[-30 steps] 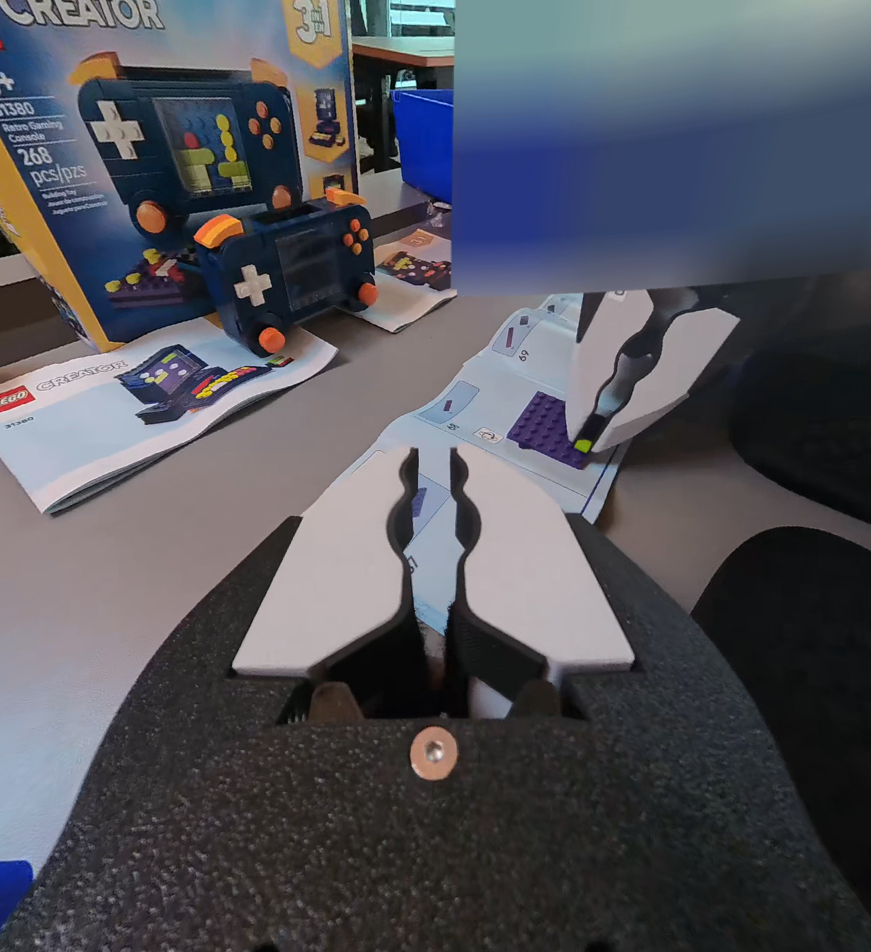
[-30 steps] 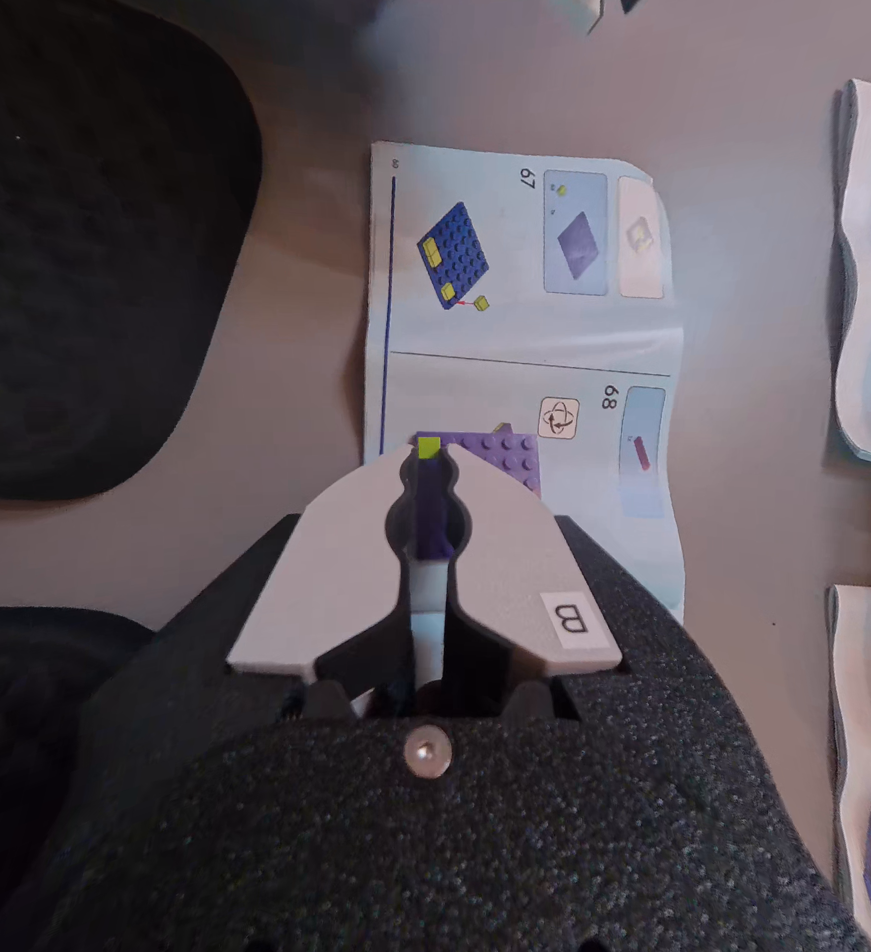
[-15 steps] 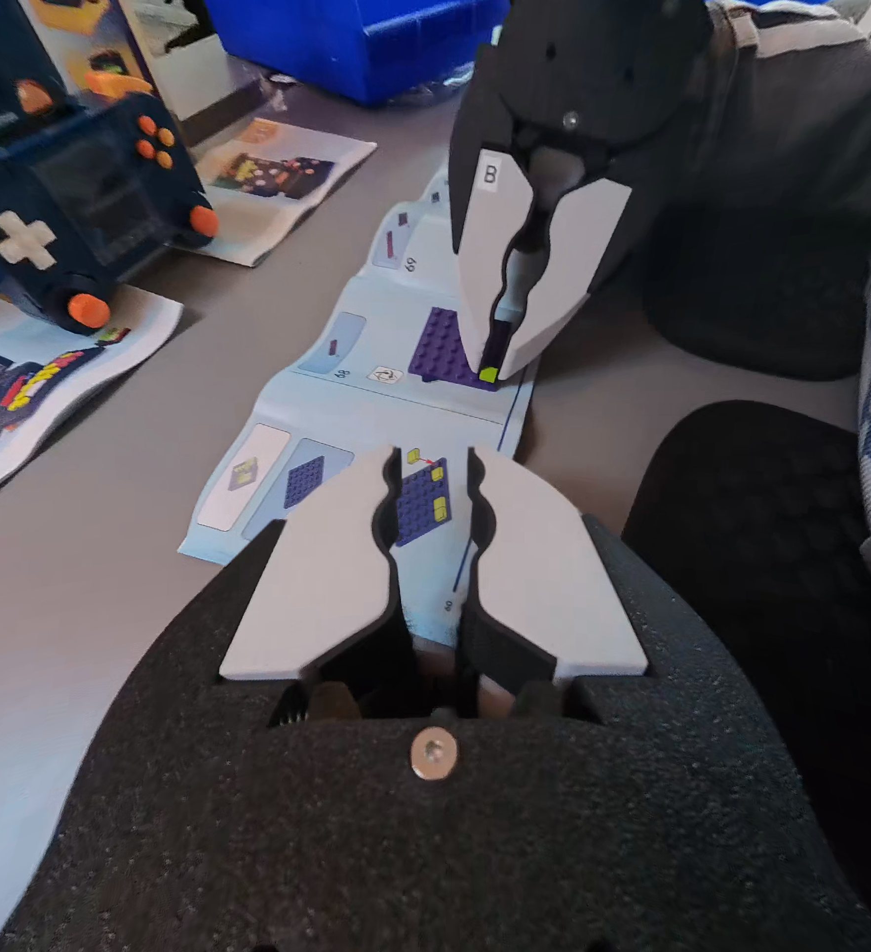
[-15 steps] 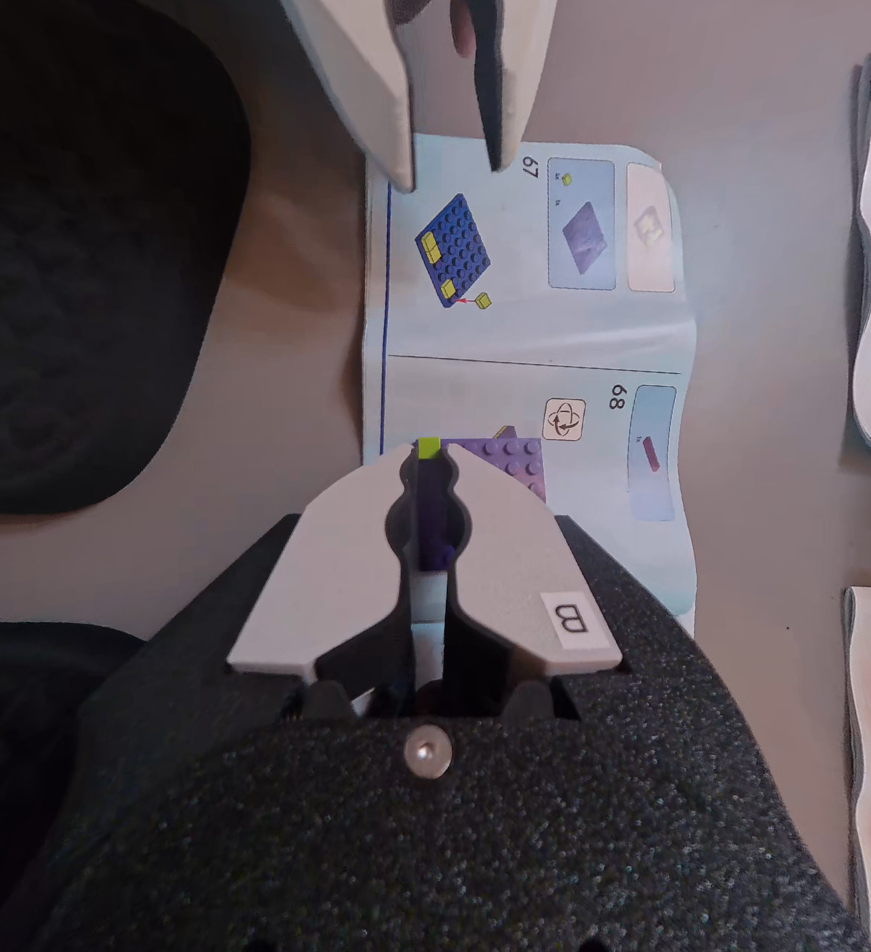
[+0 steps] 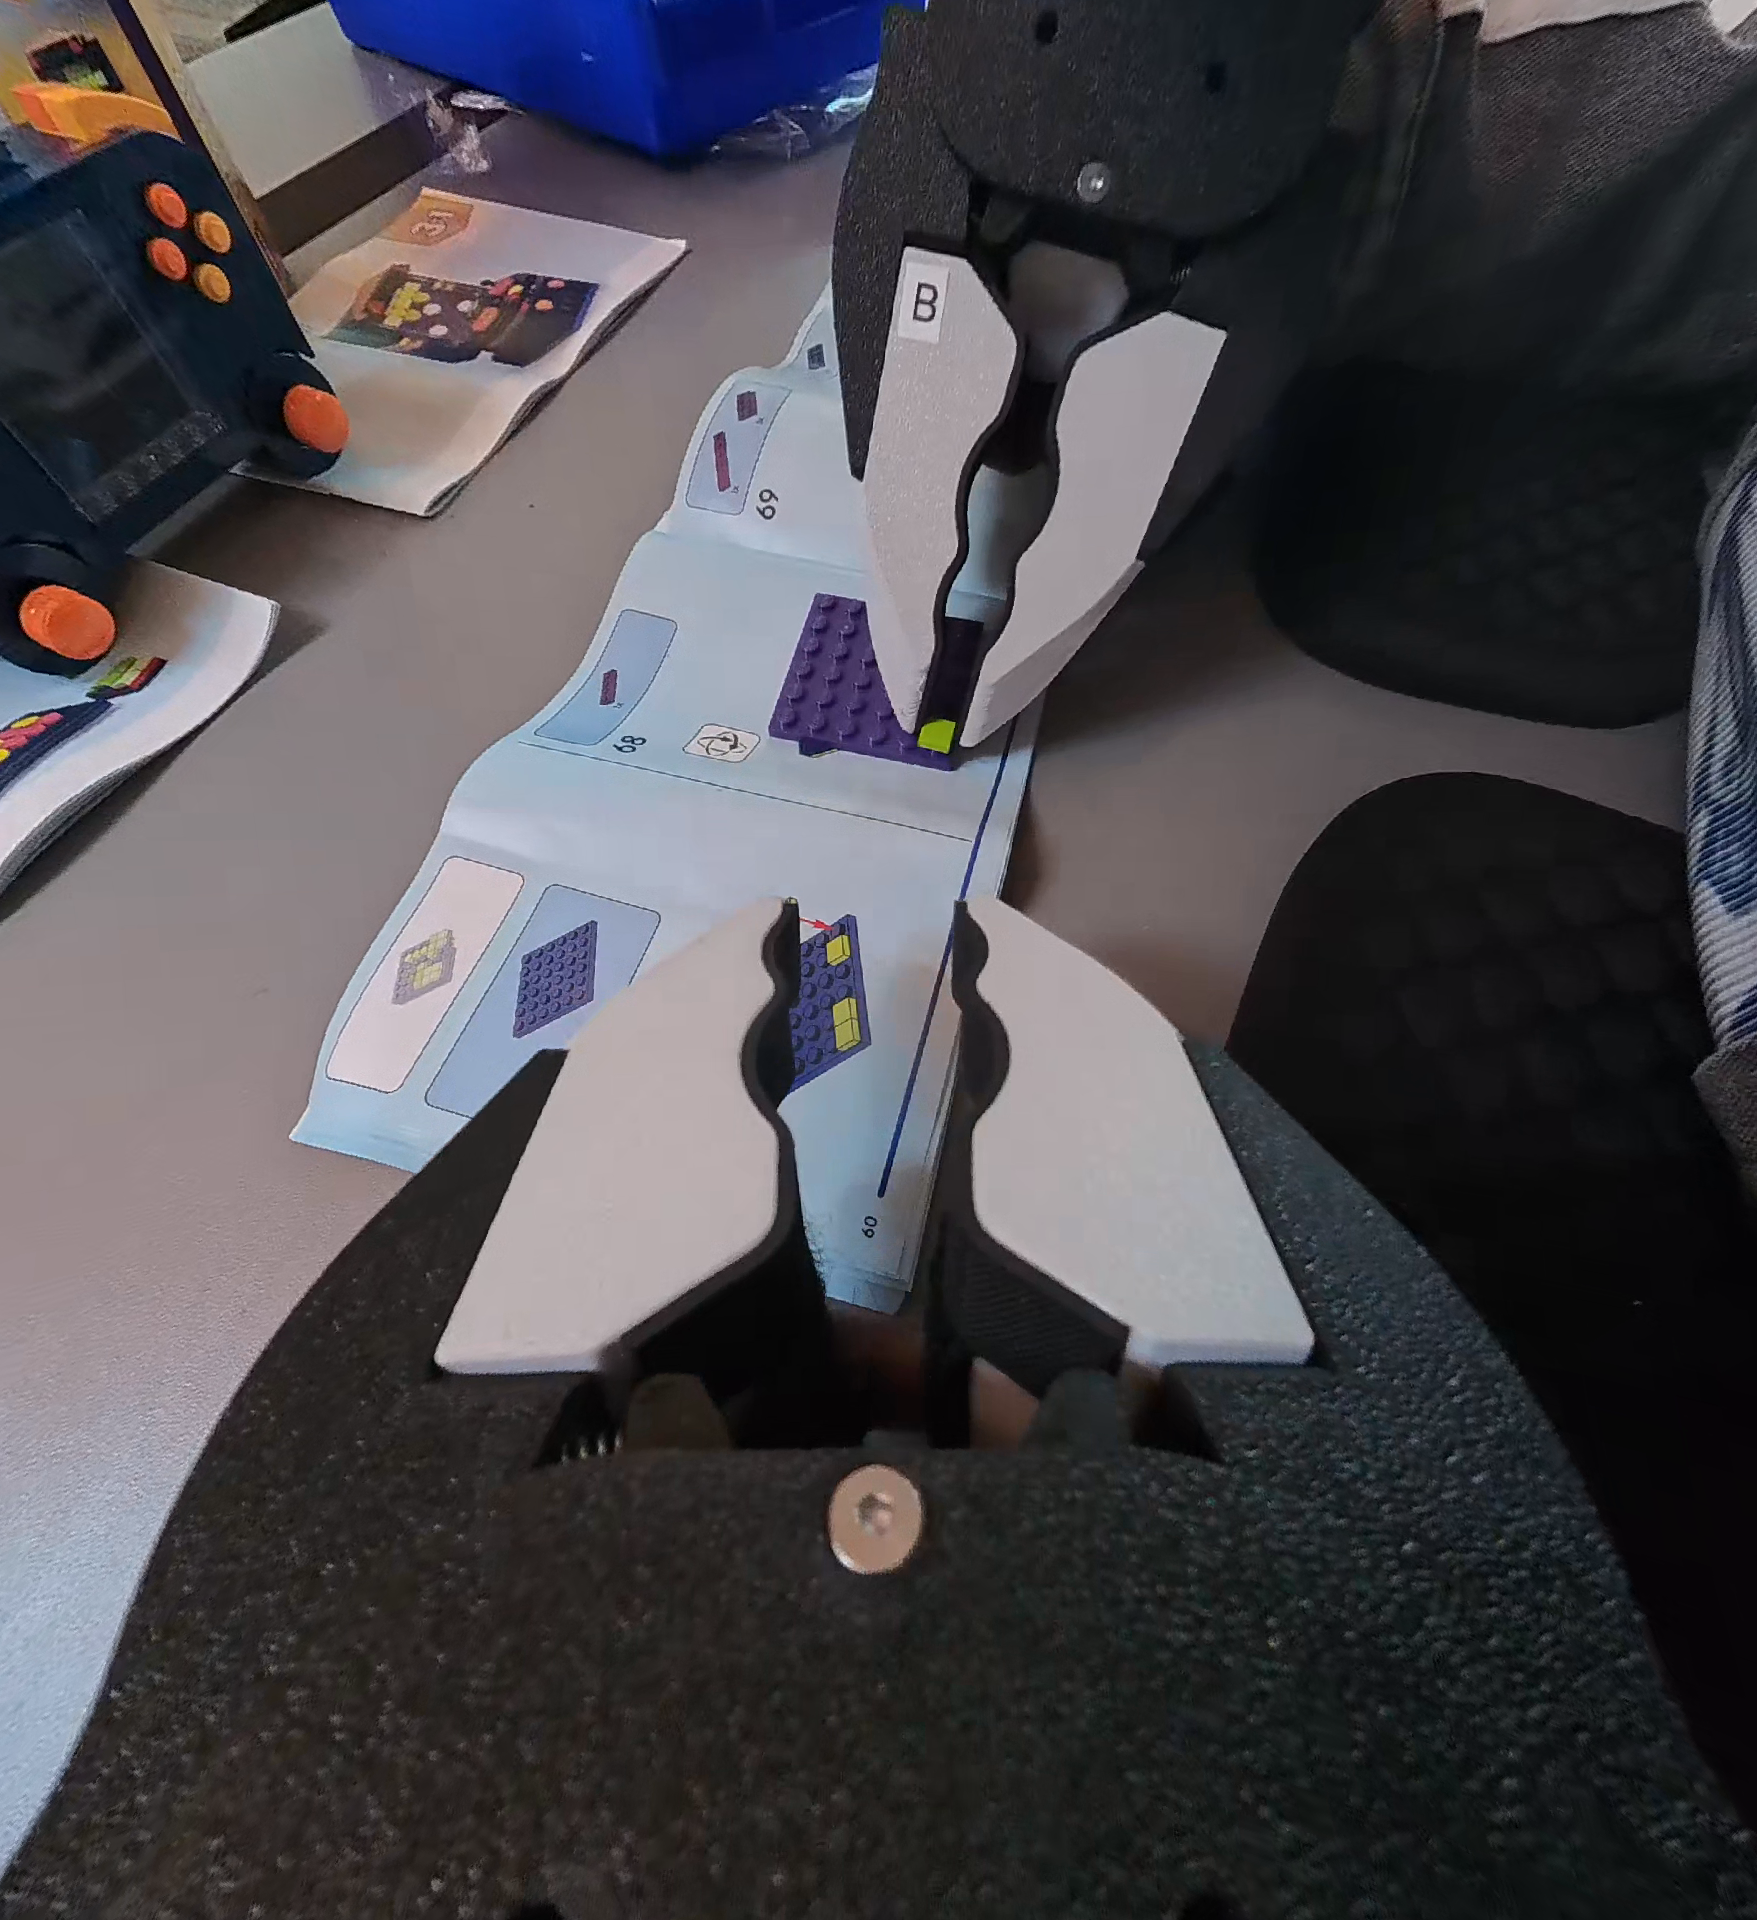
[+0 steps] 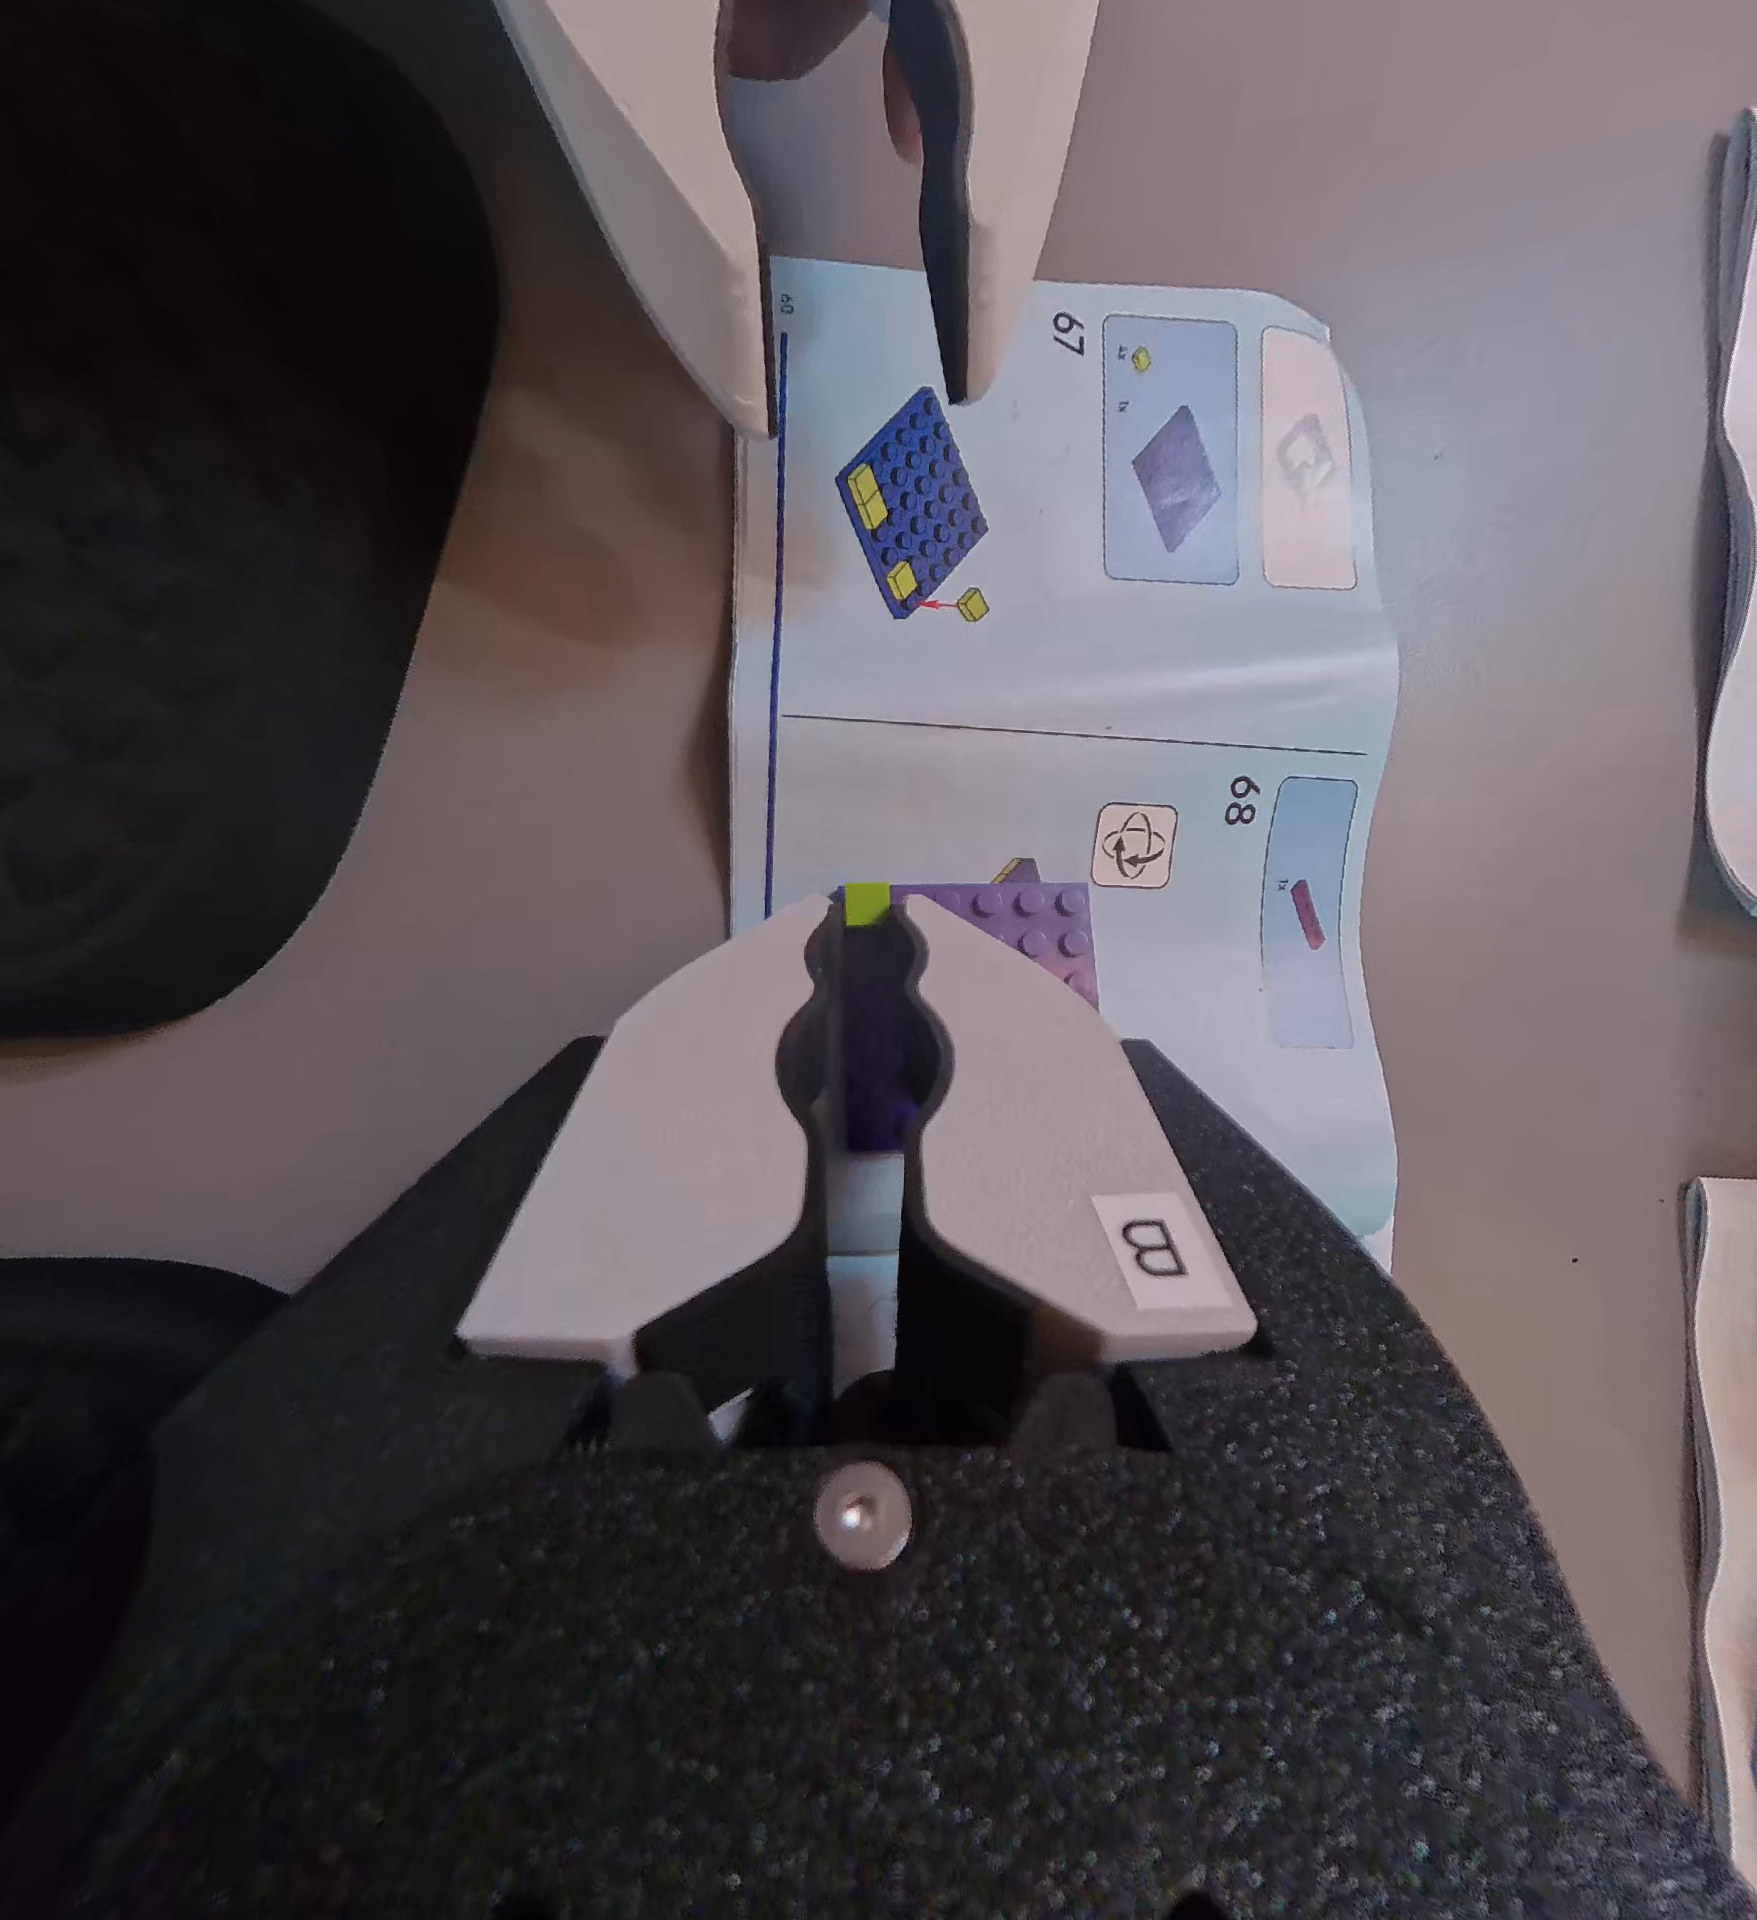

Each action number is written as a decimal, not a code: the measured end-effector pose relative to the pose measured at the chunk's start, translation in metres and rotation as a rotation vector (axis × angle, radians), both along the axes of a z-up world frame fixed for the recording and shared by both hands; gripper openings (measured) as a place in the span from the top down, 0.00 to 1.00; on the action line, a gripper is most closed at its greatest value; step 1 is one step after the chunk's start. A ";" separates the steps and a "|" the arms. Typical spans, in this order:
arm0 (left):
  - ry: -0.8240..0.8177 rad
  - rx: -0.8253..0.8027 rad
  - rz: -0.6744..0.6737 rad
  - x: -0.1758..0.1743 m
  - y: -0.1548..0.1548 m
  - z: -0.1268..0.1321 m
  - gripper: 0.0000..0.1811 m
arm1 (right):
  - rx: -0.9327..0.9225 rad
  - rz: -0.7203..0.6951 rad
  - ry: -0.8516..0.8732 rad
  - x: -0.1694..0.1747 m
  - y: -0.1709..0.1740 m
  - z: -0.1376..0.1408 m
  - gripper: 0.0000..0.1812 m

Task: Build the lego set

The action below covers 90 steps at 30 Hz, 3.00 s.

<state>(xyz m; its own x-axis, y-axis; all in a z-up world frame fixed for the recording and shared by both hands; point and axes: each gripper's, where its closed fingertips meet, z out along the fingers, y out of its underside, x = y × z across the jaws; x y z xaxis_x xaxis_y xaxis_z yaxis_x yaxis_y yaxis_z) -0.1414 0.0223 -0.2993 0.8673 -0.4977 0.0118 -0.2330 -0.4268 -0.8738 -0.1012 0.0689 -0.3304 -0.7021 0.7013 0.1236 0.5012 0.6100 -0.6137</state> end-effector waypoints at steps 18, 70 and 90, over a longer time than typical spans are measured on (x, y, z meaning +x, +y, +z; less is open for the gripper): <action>0.006 -0.008 -0.006 0.001 -0.001 -0.001 0.85 | 0.076 0.034 0.011 0.002 0.000 -0.001 0.94; 0.009 0.023 -0.019 0.007 0.004 0.002 0.87 | -0.277 0.012 0.141 0.001 0.002 0.010 1.00; 0.098 -0.195 -0.065 0.049 0.054 -0.021 1.00 | -0.252 -0.202 0.082 0.002 0.040 -0.001 1.00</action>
<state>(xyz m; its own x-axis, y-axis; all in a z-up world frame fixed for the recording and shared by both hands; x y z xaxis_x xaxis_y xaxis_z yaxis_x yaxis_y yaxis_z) -0.0919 0.0758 -0.3206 0.8350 -0.5493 0.0303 -0.3455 -0.5665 -0.7481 -0.0990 0.1093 -0.3318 -0.5403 0.8412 -0.0211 0.5397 0.3272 -0.7757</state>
